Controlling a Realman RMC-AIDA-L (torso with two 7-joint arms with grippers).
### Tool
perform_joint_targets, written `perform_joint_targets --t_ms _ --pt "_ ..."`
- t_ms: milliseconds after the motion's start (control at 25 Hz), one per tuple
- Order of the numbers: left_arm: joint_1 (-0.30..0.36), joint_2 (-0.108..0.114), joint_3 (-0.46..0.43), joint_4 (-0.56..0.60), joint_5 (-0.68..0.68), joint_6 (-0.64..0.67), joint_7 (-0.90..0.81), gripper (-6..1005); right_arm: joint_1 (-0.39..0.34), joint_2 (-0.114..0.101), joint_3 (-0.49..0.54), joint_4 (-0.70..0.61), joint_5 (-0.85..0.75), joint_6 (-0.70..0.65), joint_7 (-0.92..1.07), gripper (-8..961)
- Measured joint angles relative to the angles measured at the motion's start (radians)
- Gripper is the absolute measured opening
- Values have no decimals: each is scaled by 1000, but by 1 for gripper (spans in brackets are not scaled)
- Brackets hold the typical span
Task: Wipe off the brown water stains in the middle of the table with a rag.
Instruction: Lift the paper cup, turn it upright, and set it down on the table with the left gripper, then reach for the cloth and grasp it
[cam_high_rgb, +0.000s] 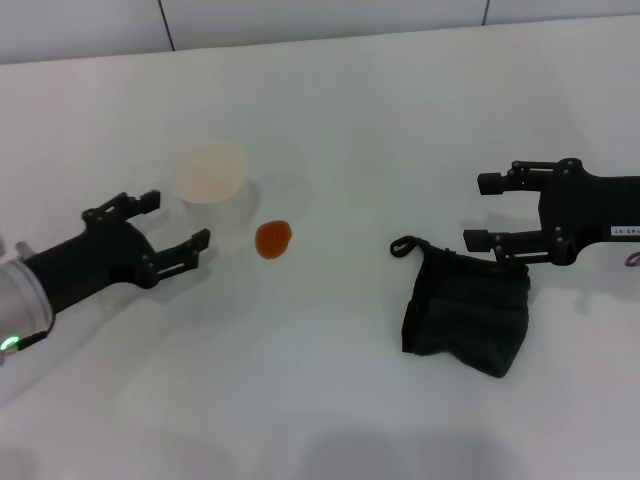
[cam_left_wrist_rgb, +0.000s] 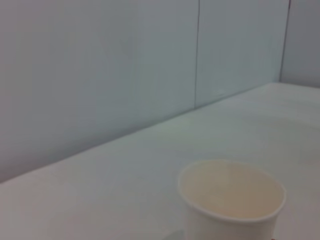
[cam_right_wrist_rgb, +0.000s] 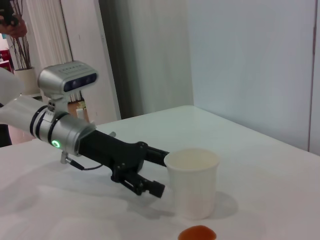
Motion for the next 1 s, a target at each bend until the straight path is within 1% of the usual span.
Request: perform_joint_targets --t_ms 280,400,640,840,1000 --pt "44 0 -1 -13 -9 68 20 869 -1 0 1 2 1 0 7 776" --pt "66 4 -2 -24 -10 123 22 869 -2 0 0 2 1 0 20 776" --pt "96 6 -1 -64 -10 216 10 869 -5 0 -1 -3 -1 -1 61 777" --pt "123 20 0 -81 8 319 -10 869 -4 -3 -2 -12 -21 -8 117 776" --pt "129 26 2 -107 45 378 -49 869 -2 -7 -14 -44 -62 -11 182 776"
